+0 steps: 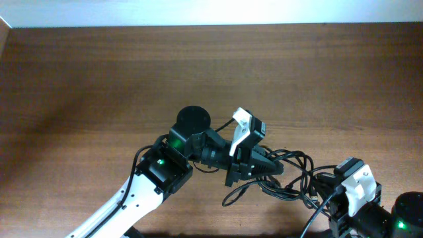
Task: Untangle cables
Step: 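Pull the right gripper rightward to stretch the cable from the bundle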
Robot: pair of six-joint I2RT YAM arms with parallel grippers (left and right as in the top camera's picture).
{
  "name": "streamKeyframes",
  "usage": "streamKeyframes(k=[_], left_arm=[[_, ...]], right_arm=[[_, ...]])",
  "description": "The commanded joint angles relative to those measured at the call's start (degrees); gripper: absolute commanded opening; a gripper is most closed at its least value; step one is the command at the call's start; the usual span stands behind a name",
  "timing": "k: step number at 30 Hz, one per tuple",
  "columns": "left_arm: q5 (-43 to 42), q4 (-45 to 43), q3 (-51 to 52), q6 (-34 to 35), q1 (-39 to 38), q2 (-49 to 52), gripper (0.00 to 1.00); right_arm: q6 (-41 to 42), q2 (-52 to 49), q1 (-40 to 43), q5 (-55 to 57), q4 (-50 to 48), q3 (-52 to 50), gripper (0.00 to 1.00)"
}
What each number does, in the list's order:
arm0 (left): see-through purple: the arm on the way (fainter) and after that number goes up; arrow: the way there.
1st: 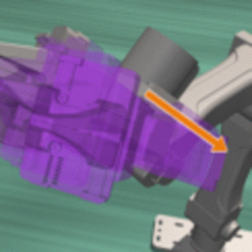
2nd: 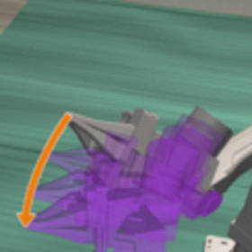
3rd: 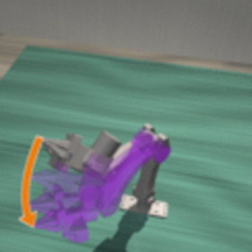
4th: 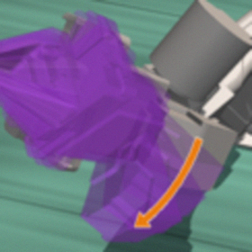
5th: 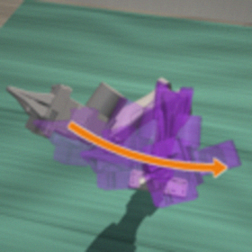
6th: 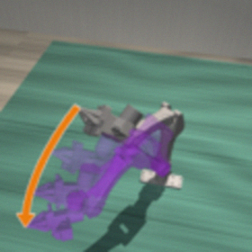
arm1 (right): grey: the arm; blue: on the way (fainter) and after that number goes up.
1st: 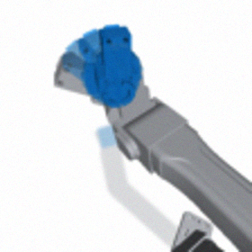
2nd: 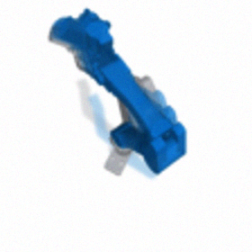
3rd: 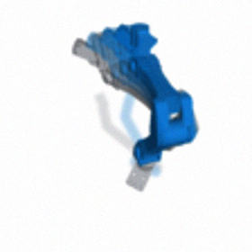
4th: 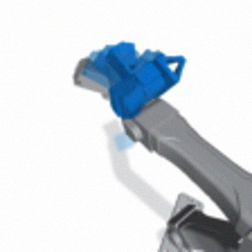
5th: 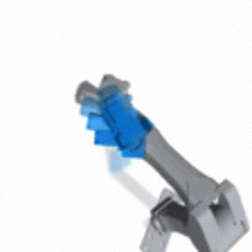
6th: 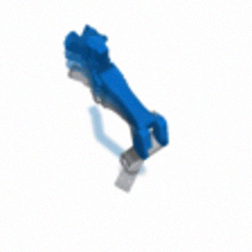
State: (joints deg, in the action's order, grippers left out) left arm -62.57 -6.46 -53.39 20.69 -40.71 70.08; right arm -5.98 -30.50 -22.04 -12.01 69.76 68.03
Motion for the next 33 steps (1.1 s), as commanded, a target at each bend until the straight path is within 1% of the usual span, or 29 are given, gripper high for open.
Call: streamKeyframes(k=[1, 4, 5, 7, 8, 9, 10, 13, 15, 16, 18, 19, 20, 22, 23, 25, 27, 31, 33], left_arm=[[-0.2, -0.6, -0.7, 0.7, -0.2, -0.3, 0.00], [-0.2, -0.6, -0.7, 1.3, -0.2, -0.3, 0.00], [-0.2, -1.2, -0.7, 2.2, -0.2, -0.3, 0.00], [-0.2, -2.9, -0.7, 3.9, -0.2, -0.3, 0.00], [-0.2, -4.0, -0.7, 5.3, -0.2, -0.3, 0.00], [-0.2, -5.5, -0.7, 6.1, -0.2, -0.3, 0.00], [-0.1, -5.5, -0.7, 6.1, -0.2, -0.3, 0.00], [0.2, -5.2, -0.7, 6.1, -0.2, -0.3, 0.00], [2.8, -3.3, -0.7, 6.2, -0.2, -0.3, 0.00], [7.1, -0.7, -0.7, 8.2, -0.2, -0.3, 0.00], [19.7, 7.5, -0.7, 15.5, -0.1, -0.3, 0.00], [26.8, 13.3, -0.7, 20.2, -0.1, -0.3, 0.00], [32.3, 19.1, -0.7, 25.8, -0.1, -0.3, 0.00], [36.1, 24.1, -0.7, 31.8, -0.1, -0.3, 0.00], [38.4, 26.9, -0.7, 36.4, -0.1, -0.3, 0.00], [39.1, 29.3, -0.7, 42.6, -0.1, -0.3, 0.00], [39.0, 29.4, -0.7, 43.1, -0.1, -0.3, 0.00], [38.8, 29.3, -0.7, 43.0, -0.1, -0.3, 0.00], [38.2, 29.3, -0.7, 40.1, -0.1, -0.3, 0.00]], right_arm=[[0.2, 0.5, 0.3, -0.4, -0.3, 0.4, 0.42], [0.2, 0.5, 0.3, -0.4, -0.3, 0.4, 0.41], [0.2, 0.5, 0.3, -0.4, -0.3, 0.4, 0.34], [0.2, 0.5, 0.3, -0.5, -0.3, 0.4, 0.26], [0.2, 0.5, 0.3, -0.4, -0.2, 0.4, 0.20], [0.2, 0.5, 0.3, -0.5, -0.1, 0.4, 0.09], [0.2, 0.5, 0.3, -0.4, -0.1, 0.4, 0.04], [0.2, 0.5, 0.3, -0.5, -0.2, 0.4, 0.04], [0.9, 0.5, 0.3, -0.5, -0.7, 0.4, 0.04], [2.0, 0.5, 0.3, -0.4, -1.6, 0.4, 0.04], [4.5, 0.5, 0.3, -0.1, -4.2, 0.4, 0.04], [6.8, 0.5, 0.3, 1.9, -5.3, 0.4, 0.04], [10.9, 0.5, 0.3, 6.6, -5.6, 0.4, 0.04], [17.3, 0.5, 0.3, 13.7, -5.4, 0.4, 0.04], [21.4, 0.5, 0.3, 17.6, -5.2, 0.4, 0.04], [29.4, 0.5, 0.3, 24.6, -3.7, 0.4, 0.04], [33.0, 0.5, 0.3, 27.3, -1.5, 0.4, 0.04], [35.3, 0.5, 0.3, 27.9, 2.3, 0.4, 0.04], [35.5, 0.5, 0.3, 28.3, 2.8, 0.4, 0.04]])
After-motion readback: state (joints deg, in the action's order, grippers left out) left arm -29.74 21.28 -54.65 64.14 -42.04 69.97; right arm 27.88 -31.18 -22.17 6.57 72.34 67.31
